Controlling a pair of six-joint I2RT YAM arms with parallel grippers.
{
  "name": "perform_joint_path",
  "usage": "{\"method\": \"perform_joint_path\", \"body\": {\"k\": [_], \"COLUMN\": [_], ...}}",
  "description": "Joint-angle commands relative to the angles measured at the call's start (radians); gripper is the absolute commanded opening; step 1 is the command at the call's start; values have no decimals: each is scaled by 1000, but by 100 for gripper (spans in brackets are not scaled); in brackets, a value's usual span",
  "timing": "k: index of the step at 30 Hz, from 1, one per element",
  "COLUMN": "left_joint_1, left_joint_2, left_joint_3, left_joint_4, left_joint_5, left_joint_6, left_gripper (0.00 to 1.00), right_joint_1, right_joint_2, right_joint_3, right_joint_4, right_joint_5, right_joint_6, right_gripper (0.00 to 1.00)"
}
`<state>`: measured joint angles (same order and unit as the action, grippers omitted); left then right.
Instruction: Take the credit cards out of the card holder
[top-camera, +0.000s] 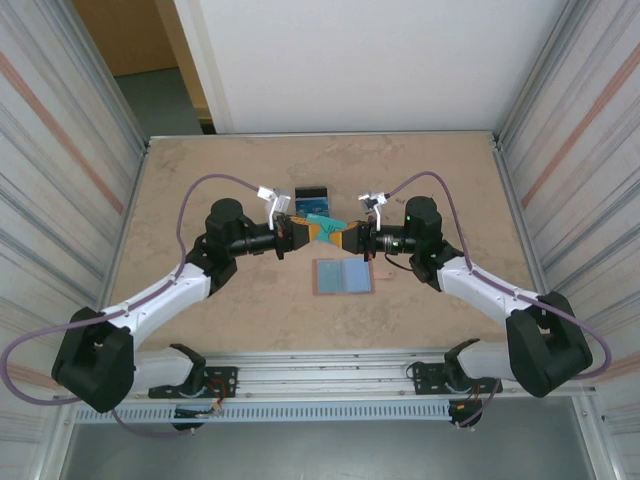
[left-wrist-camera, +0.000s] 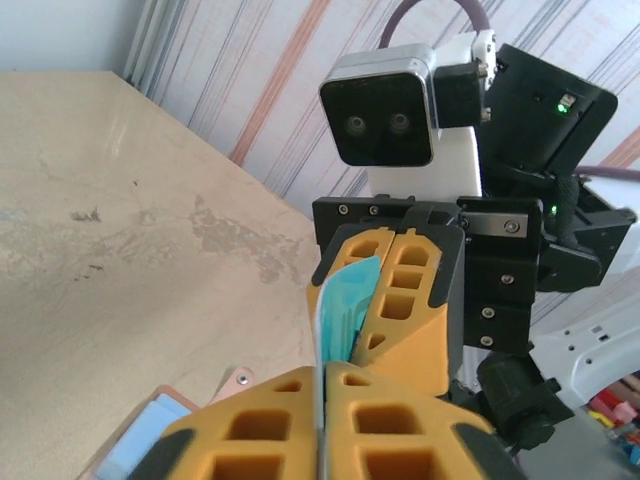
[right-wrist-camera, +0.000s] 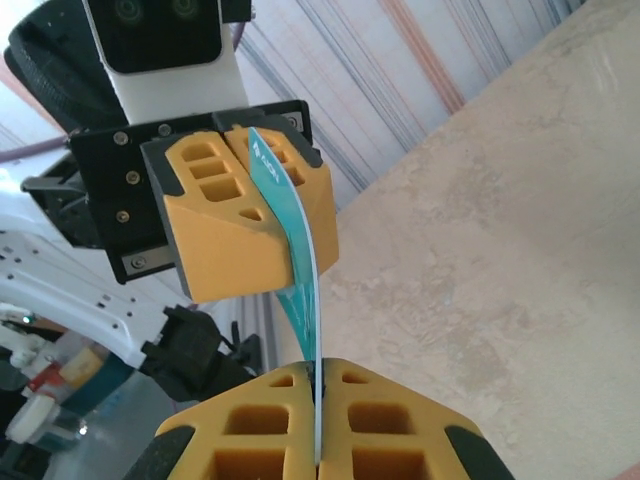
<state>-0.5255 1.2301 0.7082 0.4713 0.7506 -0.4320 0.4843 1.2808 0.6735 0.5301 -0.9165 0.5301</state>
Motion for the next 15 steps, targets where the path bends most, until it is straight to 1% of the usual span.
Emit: {"method": "perform_joint_path", "body": {"k": [1, 2, 4, 5, 8, 12, 15], "left_joint_1": [24, 29, 30, 29, 29, 26, 3], "left_joint_2": [-37, -52, -77, -85, -85, -42, 10], "left_joint_3": [27, 48, 103, 133, 201, 279, 341], "left_joint_4": [-60, -119, -259, -329, -465, -586, -697], "left_joint_5": [27, 27, 17, 14, 20, 78, 84], "left_joint_6": [57, 103, 218, 273, 388, 504, 624], "left_gripper": [26, 33, 42, 45, 52, 54, 54], "right_joint_1": [4, 5, 9, 13, 24, 32, 40], "right_joint_2": [-35, -46, -61, -67, -74, -70, -63], "right_joint_3": [46, 59, 90, 108, 152, 189, 207], "right_joint_4": [-127, -194, -323, -391, -537, -638, -671], "right_joint_5": [17, 29, 42, 53, 68, 57, 38], "right_joint_6": [-88, -128, -207, -247, -338, -401, -426], "right_gripper": [0, 0, 0, 0, 0, 0, 0]}}
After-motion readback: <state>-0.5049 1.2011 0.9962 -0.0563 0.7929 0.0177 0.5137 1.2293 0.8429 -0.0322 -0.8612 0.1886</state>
